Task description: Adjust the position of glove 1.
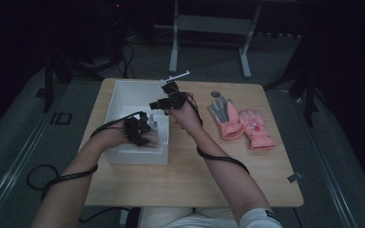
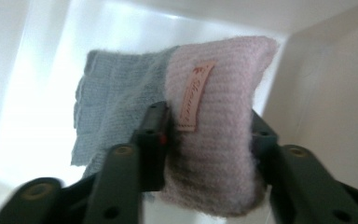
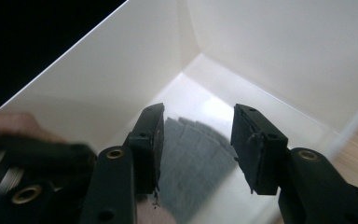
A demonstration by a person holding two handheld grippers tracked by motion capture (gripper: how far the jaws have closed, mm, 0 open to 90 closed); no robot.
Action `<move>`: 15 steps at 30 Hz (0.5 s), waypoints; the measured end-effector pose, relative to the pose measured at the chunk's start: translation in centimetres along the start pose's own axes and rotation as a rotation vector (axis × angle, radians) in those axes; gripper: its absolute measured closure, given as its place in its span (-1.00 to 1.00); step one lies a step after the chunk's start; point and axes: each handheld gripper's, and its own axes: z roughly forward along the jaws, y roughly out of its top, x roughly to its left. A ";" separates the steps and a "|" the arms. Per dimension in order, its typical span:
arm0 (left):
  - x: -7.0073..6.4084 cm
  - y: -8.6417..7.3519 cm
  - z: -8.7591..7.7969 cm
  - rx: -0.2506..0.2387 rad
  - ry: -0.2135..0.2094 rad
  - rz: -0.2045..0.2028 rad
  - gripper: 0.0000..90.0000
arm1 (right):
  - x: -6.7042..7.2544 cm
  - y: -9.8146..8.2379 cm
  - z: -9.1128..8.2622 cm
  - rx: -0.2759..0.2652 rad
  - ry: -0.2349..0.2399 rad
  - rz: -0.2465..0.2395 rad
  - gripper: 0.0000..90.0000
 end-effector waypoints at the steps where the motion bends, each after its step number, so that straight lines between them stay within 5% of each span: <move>1: 0.1 0.0 -0.1 -0.002 -0.002 -0.006 0.11 | 0.0 -0.2 -0.4 -0.009 0.004 0.003 0.17; 6: 0.1 0.1 -0.8 -0.025 -0.004 -0.009 -0.09 | 0.3 -1.2 -3.0 -0.060 0.036 -0.019 0.10; 15: 0.1 0.3 -3.7 -0.151 0.009 -0.091 -0.08 | -0.4 -3.8 -8.0 -0.130 0.026 -0.066 0.10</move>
